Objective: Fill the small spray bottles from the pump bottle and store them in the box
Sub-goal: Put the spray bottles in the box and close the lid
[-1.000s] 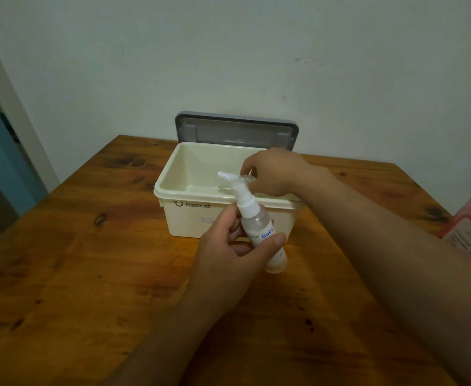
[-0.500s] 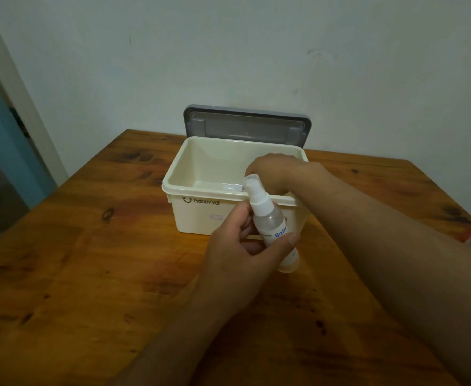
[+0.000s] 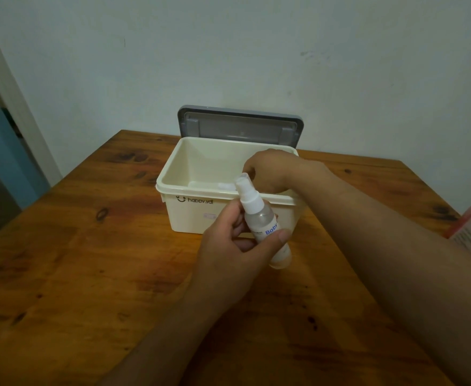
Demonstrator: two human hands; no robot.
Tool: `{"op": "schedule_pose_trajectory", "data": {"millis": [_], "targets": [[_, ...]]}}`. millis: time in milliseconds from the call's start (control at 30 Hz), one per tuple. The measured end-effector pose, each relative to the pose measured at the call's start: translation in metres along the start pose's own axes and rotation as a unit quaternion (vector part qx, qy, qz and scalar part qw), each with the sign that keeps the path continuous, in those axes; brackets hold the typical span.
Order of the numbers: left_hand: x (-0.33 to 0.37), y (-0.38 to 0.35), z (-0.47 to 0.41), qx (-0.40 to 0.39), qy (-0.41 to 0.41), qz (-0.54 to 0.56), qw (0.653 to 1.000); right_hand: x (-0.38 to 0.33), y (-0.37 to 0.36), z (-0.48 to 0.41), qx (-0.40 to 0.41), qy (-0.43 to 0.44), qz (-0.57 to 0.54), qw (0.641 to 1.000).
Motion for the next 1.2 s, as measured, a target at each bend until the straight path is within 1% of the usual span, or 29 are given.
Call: {"op": "schedule_pose_trajectory", "data": {"millis": [167, 233, 300, 400, 467, 600, 700, 867, 1067, 1200], "targets": [[0.002, 0.001, 0.001, 0.001, -0.003, 0.011, 1.000, 0.002, 0.014, 0.014, 0.025, 0.000, -0.021, 0.999], [0.004, 0.000, 0.001, -0.001, -0.006, 0.017, 1.000, 0.002, 0.019, 0.023, 0.049, 0.003, -0.034, 0.998], [0.007, 0.000, 0.002, -0.002, -0.012, 0.025, 1.000, 0.002, 0.023, 0.037, 0.102, 0.012, -0.105, 0.989], [0.009, 0.001, 0.002, -0.001, -0.022, 0.044, 0.999, 0.003, 0.029, 0.067, 0.211, 0.029, -0.257, 0.943], [0.010, 0.001, 0.002, 0.001, -0.026, 0.057, 0.998, 0.002, 0.028, 0.088, 0.258, 0.034, -0.313, 0.913], [0.012, 0.003, 0.002, 0.008, -0.037, 0.083, 0.996, -0.003, 0.023, 0.125, 0.319, 0.065, -0.376, 0.868], [0.013, 0.006, 0.002, 0.022, -0.044, 0.098, 0.994, -0.009, 0.022, 0.146, 0.342, 0.088, -0.394, 0.848], [0.015, 0.008, 0.002, 0.030, -0.053, 0.159, 0.985, -0.021, 0.014, 0.161, 0.334, 0.129, -0.360, 0.861], [0.020, 0.011, 0.002, 0.044, -0.068, 0.227, 0.971, -0.033, 0.012, 0.167, 0.336, 0.176, -0.269, 0.885], [0.022, 0.013, 0.002, 0.046, -0.073, 0.266, 0.960, -0.037, 0.012, 0.163, 0.328, 0.179, -0.212, 0.903]]}}
Point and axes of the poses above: each hand's wrist, its own z-axis away from the middle knuckle, its own y-axis out of the back of the hand, x = y × z, the point moved 7 cm from there along -z, towards the middle knuckle, and after that the axes turned 3 degrees about y, right-handed, at the moved point
